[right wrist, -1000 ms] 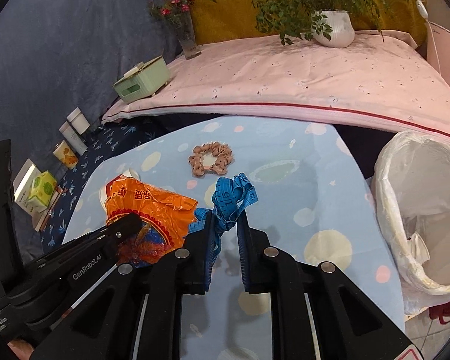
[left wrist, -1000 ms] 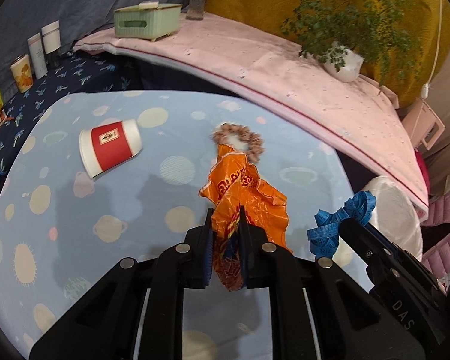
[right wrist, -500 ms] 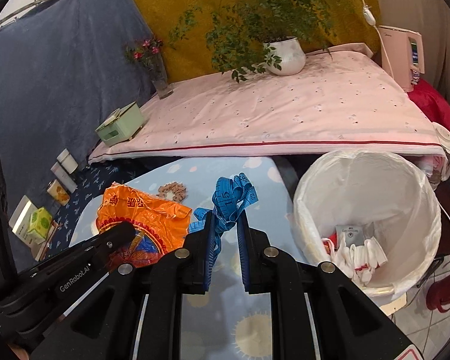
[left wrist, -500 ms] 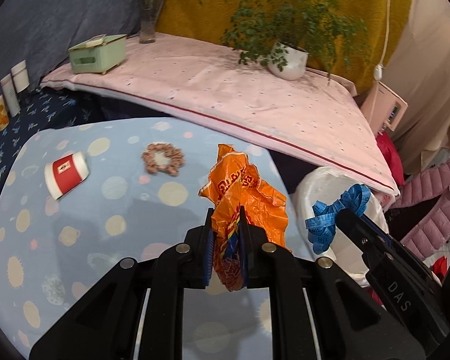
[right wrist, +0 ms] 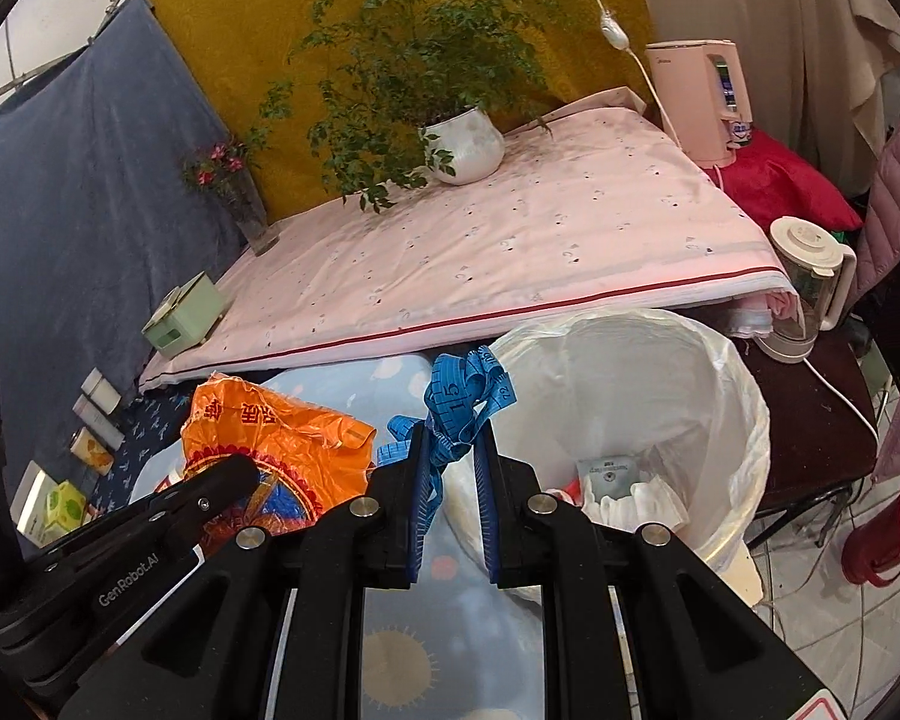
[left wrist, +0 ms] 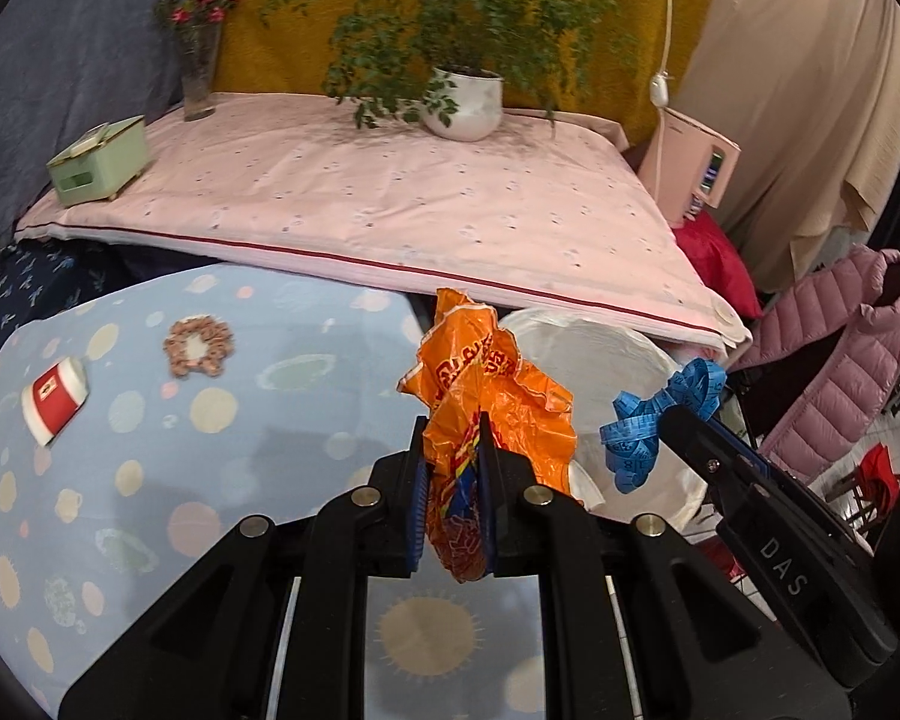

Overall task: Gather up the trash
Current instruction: 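Carry the bag and tape measure over the bin and open both grippers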

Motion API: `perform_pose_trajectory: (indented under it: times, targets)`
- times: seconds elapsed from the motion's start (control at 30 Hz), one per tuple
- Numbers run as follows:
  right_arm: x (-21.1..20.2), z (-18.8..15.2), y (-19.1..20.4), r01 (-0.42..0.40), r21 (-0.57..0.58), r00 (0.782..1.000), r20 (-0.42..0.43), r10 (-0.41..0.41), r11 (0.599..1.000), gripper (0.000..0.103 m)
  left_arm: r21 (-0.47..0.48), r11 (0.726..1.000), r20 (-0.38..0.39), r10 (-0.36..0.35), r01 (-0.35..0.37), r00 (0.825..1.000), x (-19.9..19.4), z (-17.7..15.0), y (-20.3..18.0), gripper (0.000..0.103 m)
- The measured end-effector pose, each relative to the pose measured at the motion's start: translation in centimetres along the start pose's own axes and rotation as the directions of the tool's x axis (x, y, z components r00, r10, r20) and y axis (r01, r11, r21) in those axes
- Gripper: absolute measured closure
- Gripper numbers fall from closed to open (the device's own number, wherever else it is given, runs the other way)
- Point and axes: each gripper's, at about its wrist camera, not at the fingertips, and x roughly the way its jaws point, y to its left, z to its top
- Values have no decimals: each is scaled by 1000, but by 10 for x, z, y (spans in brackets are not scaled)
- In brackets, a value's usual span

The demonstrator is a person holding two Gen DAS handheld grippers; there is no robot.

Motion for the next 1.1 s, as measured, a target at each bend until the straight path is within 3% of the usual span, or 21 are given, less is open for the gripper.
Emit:
perform_pose_trajectory:
  times: [0.47, 0.57, 0.6, 0.67, 0.83, 1.1]
  targets:
    - [-2, 8, -56, 53, 84, 999, 2, -54, 995, 89, 72, 995, -34, -65, 67, 997, 29, 10, -56, 88]
    - [1, 12, -60, 60, 86, 998, 1, -61, 994, 88, 60, 996, -29, -71, 72, 997, 35, 15, -60, 80]
    - [3, 13, -61, 62, 87, 998, 1, -63, 994, 87, 52, 997, -26, -61, 62, 998, 36, 17, -60, 67]
    - [6, 15, -64, 73, 93, 997, 4, -73, 993, 83, 38, 998, -10, -41, 41, 999, 38, 20, -59, 52]
    - [12, 19, -64, 86, 85, 996, 6, -87, 993, 75, 17, 1000, -14, -10, 11, 1000, 42, 22, -51, 47]
    - [19, 14, -62, 86, 82, 996, -12, -86, 993, 74, -21, 1000, -28, 16, -17, 999, 46, 19, -32, 47]
